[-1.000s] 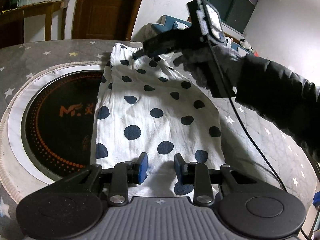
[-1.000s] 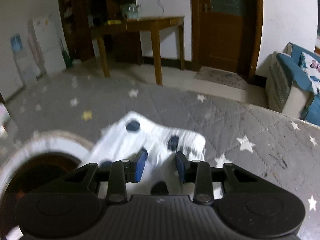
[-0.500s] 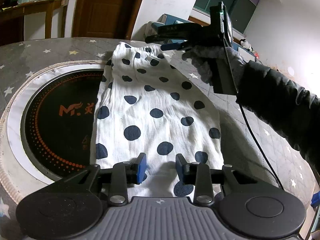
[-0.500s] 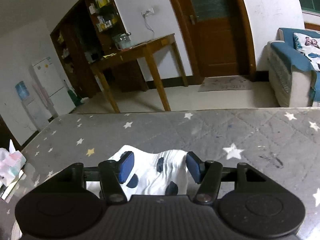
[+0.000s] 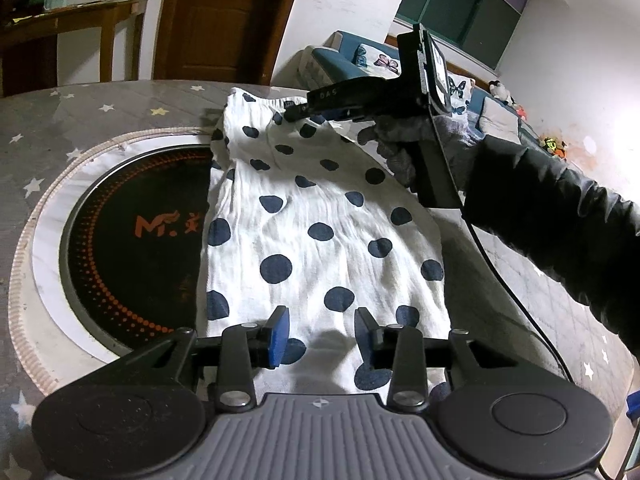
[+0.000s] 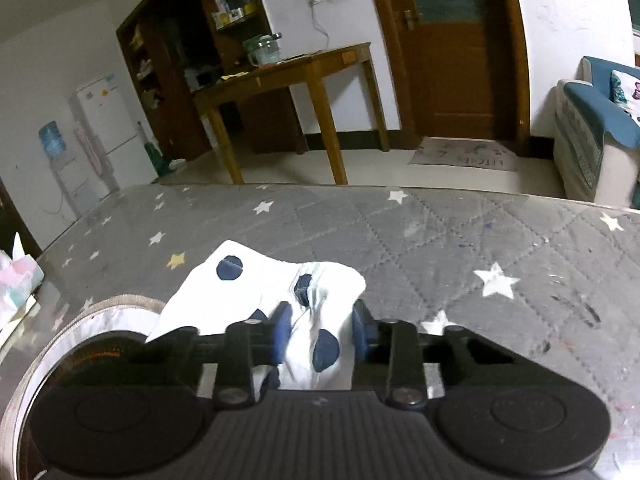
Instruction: Fold clothes
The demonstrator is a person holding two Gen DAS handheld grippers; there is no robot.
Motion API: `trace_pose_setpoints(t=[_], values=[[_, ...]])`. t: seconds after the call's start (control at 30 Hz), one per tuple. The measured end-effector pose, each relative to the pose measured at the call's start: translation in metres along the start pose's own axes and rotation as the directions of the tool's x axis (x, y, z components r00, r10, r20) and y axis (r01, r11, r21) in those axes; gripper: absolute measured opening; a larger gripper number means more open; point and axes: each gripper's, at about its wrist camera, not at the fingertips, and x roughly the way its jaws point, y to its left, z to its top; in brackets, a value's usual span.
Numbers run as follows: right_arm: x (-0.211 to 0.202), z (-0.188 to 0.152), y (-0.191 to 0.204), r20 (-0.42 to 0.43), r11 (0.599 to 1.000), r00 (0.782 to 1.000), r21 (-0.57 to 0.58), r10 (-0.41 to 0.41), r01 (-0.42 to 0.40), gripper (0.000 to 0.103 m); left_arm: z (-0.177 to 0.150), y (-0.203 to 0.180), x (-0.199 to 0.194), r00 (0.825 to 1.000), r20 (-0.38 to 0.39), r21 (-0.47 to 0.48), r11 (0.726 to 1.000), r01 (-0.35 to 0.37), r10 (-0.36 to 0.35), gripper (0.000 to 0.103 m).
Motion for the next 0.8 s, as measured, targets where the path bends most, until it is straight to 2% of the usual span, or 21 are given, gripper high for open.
trace_pose_setpoints(t=[0.13,0.27,0.47,0.8], values=[[-0.013,0.0,0.004,0.024,1.0,1.0,0.023,0.003,-0.004,0.012,0.0,-0.002,-0.007,1.0,0.013,-0.001,1.0,-0.007,0.007,0.042],[-0.029,0.007,0.008,0.061,0.999,0.998,0.034,0.02,-0.022,0.01,-0.002,-0.002,-0.015,0.999,0.02,-0.002,1.0,-0.03,0.03,0.045],[-0.072,0.009,0.036,0.114,0.997,0.99,-0.011,0.081,-0.08,0.009,-0.013,0.001,-0.035,0.996,0.029,-0.023,0.996,-0.081,0.082,0.05],[-0.164,-0.027,0.098,0.128,0.974,0.967,-0.079,0.22,-0.211,0.009,-0.04,0.0,-0.067,0.991,0.024,-0.029,0.991,-0.134,0.134,0.057]])
